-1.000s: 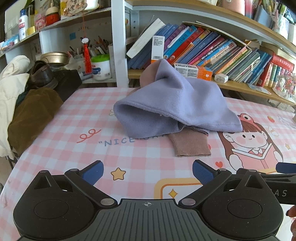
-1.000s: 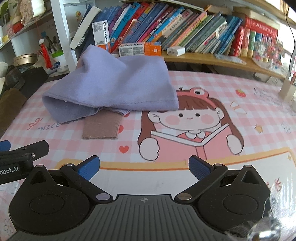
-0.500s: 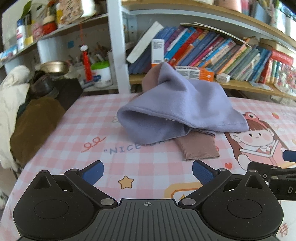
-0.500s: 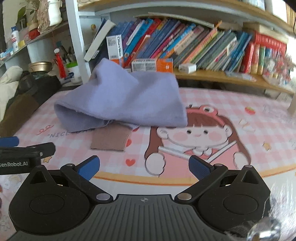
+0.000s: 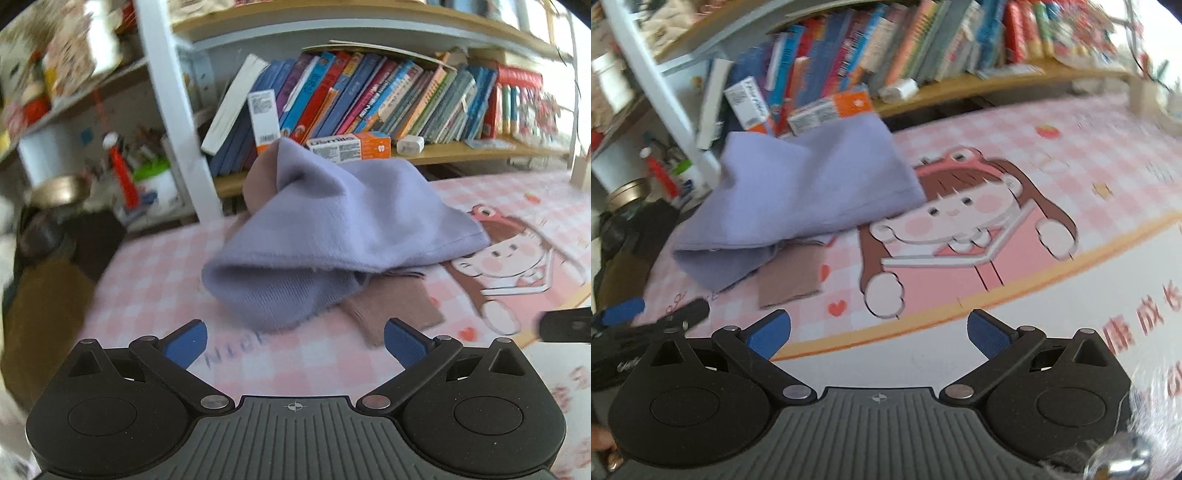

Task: Fold clothes
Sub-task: 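Grasp the lavender sweater fabric with the left tool while the right tool grasps it too, lifting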

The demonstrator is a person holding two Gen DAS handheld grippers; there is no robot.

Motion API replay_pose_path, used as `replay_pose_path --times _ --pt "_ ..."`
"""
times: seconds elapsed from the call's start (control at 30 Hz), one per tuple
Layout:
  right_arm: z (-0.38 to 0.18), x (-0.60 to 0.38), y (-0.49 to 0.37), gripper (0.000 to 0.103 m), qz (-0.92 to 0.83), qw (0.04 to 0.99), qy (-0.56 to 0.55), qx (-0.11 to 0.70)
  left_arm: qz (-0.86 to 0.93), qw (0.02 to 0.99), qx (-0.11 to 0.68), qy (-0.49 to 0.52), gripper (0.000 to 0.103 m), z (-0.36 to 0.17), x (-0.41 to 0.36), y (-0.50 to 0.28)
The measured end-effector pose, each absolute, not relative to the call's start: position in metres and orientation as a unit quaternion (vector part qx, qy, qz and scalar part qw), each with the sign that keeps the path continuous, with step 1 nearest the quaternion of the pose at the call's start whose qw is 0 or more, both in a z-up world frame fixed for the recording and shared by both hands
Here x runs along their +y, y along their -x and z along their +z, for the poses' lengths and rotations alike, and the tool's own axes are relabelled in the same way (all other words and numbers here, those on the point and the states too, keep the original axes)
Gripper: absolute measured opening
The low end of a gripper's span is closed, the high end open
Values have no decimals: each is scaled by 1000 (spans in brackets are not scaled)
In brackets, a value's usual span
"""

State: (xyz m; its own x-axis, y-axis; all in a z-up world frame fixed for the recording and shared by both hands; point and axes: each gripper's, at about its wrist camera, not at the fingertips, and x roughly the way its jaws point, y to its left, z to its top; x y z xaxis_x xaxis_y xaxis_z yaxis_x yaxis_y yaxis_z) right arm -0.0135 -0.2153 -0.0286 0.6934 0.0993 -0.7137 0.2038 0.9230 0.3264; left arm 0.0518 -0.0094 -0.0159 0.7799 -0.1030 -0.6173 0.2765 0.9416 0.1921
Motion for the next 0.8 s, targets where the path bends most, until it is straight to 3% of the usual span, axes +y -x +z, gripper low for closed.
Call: replay_pose_path --times 0.33,0.43,0.47,0.57,0.6,0.63,0.7,0.8 --pt "-28 -216 37 100 -53 886 -219 405 -120 906 225 -339 101 -44 -34 -93" --pt "-26 -214 44 100 -63 884 -229 403 -123 899 189 -376 94 -53 -43 -101" --pt "-25 -215 46 100 -65 884 -235 399 -119 898 173 -387 89 -56 -45 -103" --pt "-21 -222 53 100 -64 879 -271 387 -119 900 166 -385 53 -58 -47 -108" --pt "-21 -226 55 100 -61 877 -289 380 -124 903 168 -376 30 -56 -46 -108" --pt "-19 -229 58 100 -57 875 -304 372 -129 906 170 -366 16 -53 -45 -108" --pt "-19 -236 59 100 -51 866 -336 367 -148 917 157 -335 7 -40 -43 -96" --pt "-23 -249 54 100 -34 842 -399 361 -190 933 113 -284 7 -8 -43 -57"
